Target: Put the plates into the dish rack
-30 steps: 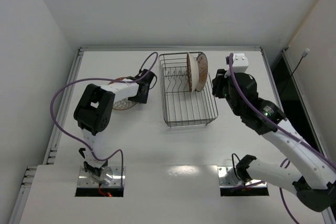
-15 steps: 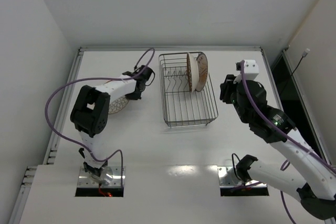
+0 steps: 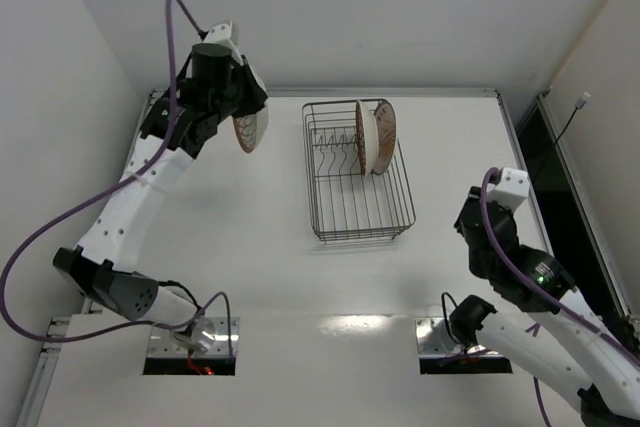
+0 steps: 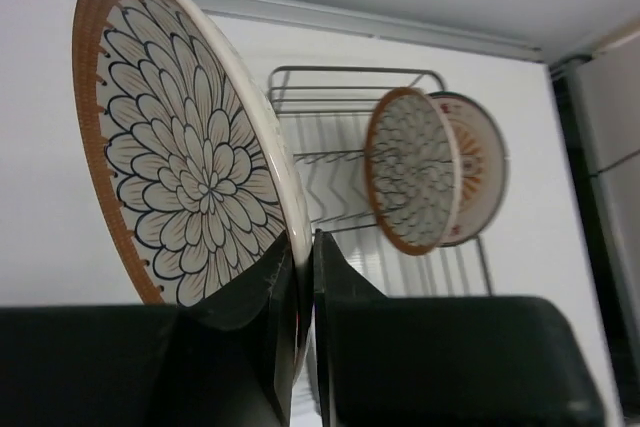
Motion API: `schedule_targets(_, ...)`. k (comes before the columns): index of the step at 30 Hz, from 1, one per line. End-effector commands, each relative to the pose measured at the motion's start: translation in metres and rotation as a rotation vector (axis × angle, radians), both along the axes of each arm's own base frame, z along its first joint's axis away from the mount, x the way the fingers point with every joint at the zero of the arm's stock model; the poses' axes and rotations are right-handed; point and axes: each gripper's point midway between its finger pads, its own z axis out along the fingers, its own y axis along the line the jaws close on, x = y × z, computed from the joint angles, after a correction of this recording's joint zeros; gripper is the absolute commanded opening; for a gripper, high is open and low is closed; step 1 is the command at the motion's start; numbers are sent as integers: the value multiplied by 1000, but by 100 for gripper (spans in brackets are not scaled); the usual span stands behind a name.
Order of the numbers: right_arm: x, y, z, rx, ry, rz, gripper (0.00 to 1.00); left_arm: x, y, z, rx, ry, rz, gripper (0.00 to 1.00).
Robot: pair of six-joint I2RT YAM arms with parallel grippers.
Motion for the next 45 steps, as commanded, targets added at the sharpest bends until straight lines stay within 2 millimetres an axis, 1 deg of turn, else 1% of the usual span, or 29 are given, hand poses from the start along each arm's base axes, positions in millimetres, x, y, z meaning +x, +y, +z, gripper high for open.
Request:
schedule_targets(1, -11, -32, -6, 23, -85, -186, 32, -8, -15, 63, -191, -145, -78, 0)
schedule_targets(2, -13, -34, -7, 38, -88, -193, 32, -11, -32, 75, -247, -176, -164, 0)
schedule_targets(3, -12, -33, -6, 43, -98, -190, 32, -14, -37, 83, -301, -192, -197, 0)
schedule_targets(4, -13, -35, -6, 39, -102, -197, 30, -15, -47, 75, -341, -169, -262, 0)
schedule_targets(5, -13, -37, -5, 43, -111, -212, 30, -19, -54, 78, -379, -177, -303, 0)
schedule_targets(6, -15, -38, -12, 30, -91, -215, 30, -12, -54, 89, -423, -239, -326, 0)
schedule_targets(7, -14, -37, -13, 22, -82, -215, 30, -17, -62, 93, -496, -238, -362, 0)
schedule_targets(8, -13, -36, -15, 14, -75, -215, 30, -17, -69, 89, -544, -257, -430, 0)
schedule_targets(10, -13, -36, -17, 9, -65, -217, 30, -19, -76, 89, -638, -255, -474, 0)
schedule_targets(11, -13, -36, -14, 16, -71, -217, 30, -21, -81, 77, -662, -233, -501, 0)
schedule_targets(12, -14, -37, -15, 9, -65, -217, 30, -22, -83, 88, -689, -291, -530, 0)
schedule_targets(13, -14, -38, -14, 5, -69, -224, 30, -21, -85, 84, -729, -277, -538, 0)
schedule_targets(14, -14, -36, -14, 13, -72, -218, 30, -24, -89, 72, -748, -255, -559, 0)
schedule_targets(15, -14, -36, -14, 14, -72, -218, 30, -25, -86, 83, -768, -320, -584, 0)
schedule_targets(16, -15, -37, -13, 21, -79, -218, 30, -26, -86, 83, -807, -316, -586, 0)
schedule_targets(17, -15, -37, -13, 21, -79, -218, 30, -29, -88, 74, -818, -308, -603, 0)
schedule_targets(19, -15, -37, -13, 21, -79, -218, 30, -34, -88, 84, -835, -355, -634, 0)
schedule_targets(20, -15, -37, -13, 21, -79, -218, 30, -34, -88, 77, -844, -345, -632, 0)
schedule_targets(21, -15, -37, -13, 21, -79, -218, 30, -35, -88, 83, -860, -372, -646, 0)
schedule_targets(22, -15, -37, -13, 21, -79, -218, 30, -33, -90, 76, -869, -356, -655, 0)
schedule_targets(23, -14, -36, -14, 15, -73, -218, 30, -35, -90, 78, -882, -367, -662, 0)
schedule_targets(27, -13, -34, -16, 12, -63, -211, 30, -28, -102, 65, -907, -354, -684, 0)
schedule_targets(30, -13, -34, -16, 12, -63, -211, 30, -5, -109, 50, -897, -335, -674, 0)
schedule_targets(31, -13, -34, -16, 12, -63, -211, 30, -6, -109, 53, -897, -351, -681, 0)
schedule_targets(32, -13, -32, -16, 12, -63, -202, 30, -4, -115, 47, -910, -327, -694, 0)
schedule_targets(37, -12, -31, -17, 6, -56, -201, 30, 6, -117, 37, -915, -315, -669, 0)
schedule_targets(38, -12, -31, -17, 6, -56, -201, 30, 9, -117, 29, -915, -298, -661, 0)
schedule_targets(43, -11, -29, -18, -1, -50, -192, 30, 17, -118, 23, -927, -313, -623, 0)
schedule_targets(45, -11, -29, -18, -1, -50, -192, 30, 16, -123, 28, -924, -329, -628, 0)
